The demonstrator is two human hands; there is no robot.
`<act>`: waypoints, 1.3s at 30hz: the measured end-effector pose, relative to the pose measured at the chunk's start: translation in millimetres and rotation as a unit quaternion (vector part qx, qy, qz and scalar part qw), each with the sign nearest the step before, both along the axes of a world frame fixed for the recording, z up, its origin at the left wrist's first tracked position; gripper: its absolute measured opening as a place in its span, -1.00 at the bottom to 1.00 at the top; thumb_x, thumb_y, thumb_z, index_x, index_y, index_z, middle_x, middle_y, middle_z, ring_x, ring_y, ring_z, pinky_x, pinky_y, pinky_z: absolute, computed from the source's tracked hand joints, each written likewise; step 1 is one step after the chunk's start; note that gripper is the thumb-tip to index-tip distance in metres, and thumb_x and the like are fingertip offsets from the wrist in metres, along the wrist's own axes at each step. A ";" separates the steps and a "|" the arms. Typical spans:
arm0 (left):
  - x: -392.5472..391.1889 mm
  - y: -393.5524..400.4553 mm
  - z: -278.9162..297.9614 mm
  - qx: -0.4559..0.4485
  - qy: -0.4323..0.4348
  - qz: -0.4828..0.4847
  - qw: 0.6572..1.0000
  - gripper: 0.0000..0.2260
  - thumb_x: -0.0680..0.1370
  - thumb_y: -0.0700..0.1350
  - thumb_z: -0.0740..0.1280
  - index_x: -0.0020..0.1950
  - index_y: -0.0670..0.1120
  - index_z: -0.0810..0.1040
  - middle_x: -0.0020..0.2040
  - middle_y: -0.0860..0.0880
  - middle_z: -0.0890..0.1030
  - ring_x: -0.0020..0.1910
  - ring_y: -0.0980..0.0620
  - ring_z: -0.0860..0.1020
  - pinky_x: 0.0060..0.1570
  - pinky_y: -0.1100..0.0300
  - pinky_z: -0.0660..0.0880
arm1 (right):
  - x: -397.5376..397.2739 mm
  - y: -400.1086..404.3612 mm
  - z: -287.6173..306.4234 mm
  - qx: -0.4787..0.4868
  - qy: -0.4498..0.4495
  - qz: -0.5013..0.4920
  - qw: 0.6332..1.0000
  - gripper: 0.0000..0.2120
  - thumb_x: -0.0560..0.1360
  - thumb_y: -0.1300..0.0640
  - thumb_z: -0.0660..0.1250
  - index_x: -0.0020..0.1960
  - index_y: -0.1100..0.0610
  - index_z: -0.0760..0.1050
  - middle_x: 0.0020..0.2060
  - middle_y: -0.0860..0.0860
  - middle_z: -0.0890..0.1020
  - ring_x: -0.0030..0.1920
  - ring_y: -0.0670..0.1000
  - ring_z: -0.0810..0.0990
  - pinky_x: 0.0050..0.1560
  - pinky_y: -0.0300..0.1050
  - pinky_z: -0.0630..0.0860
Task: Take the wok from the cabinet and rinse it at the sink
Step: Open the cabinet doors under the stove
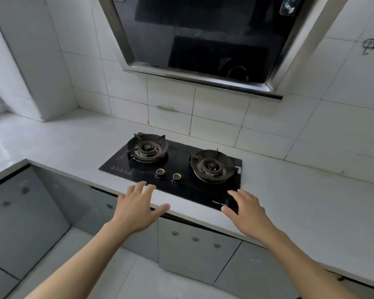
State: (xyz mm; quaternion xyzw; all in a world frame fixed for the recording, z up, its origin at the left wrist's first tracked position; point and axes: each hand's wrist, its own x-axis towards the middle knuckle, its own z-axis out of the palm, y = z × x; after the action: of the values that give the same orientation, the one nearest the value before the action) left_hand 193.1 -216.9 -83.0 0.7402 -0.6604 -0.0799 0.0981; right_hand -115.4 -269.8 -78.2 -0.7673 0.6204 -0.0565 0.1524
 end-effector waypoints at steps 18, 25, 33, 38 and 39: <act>-160.3 -48.7 -27.9 0.031 -0.002 -0.128 0.991 -0.28 0.46 0.45 0.11 0.48 0.06 0.24 0.49 0.01 0.27 0.45 -0.09 0.23 0.32 -0.12 0.32 | -157.3 56.7 -22.9 0.029 -0.002 -0.117 0.993 -0.40 0.60 -0.25 0.09 0.56 -0.05 0.10 0.57 0.03 0.08 0.55 0.05 -0.02 0.43 0.11 0.14; -228.7 -20.7 -42.5 0.053 -0.008 -0.094 0.994 -0.30 0.46 0.44 0.13 0.47 0.06 0.27 0.49 0.04 0.29 0.44 -0.06 0.26 0.33 -0.11 0.30 | -223.2 55.6 -49.7 0.054 -0.021 -0.087 0.994 -0.42 0.60 -0.24 0.10 0.55 -0.04 0.12 0.56 0.03 0.10 0.55 0.06 0.00 0.41 0.09 0.16; -228.2 -3.7 -63.4 0.101 -0.008 -0.059 0.993 -0.32 0.49 0.40 0.16 0.49 0.04 0.26 0.49 0.01 0.28 0.45 -0.06 0.26 0.35 -0.09 0.29 | -213.0 45.1 -72.1 0.074 -0.040 -0.060 0.995 -0.43 0.60 -0.23 0.11 0.54 -0.03 0.14 0.54 0.03 0.15 0.53 0.08 0.06 0.38 0.07 0.21; -208.9 -9.5 -69.0 0.094 0.004 -0.048 0.994 -0.33 0.48 0.40 0.16 0.47 0.04 0.26 0.48 0.01 0.30 0.43 -0.07 0.27 0.32 -0.10 0.31 | -191.1 34.0 -82.3 0.092 -0.054 -0.054 0.993 -0.42 0.60 -0.25 0.10 0.54 -0.04 0.14 0.55 0.01 0.14 0.54 0.07 0.05 0.42 0.09 0.18; -203.3 -11.0 -69.5 0.091 0.010 -0.044 0.995 -0.33 0.49 0.40 0.16 0.48 0.04 0.27 0.48 0.00 0.30 0.43 -0.07 0.27 0.33 -0.11 0.32 | -185.5 30.5 -83.6 0.097 -0.044 -0.047 0.993 -0.41 0.60 -0.25 0.10 0.54 -0.04 0.13 0.55 0.01 0.13 0.54 0.07 0.05 0.42 0.10 0.18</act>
State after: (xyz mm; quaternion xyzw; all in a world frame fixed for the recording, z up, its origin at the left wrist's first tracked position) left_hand -10.2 -227.9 -152.5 0.7155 -0.6813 -0.1508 0.0333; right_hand -301.0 -239.3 -161.8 -0.7154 0.6512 -0.0365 0.2504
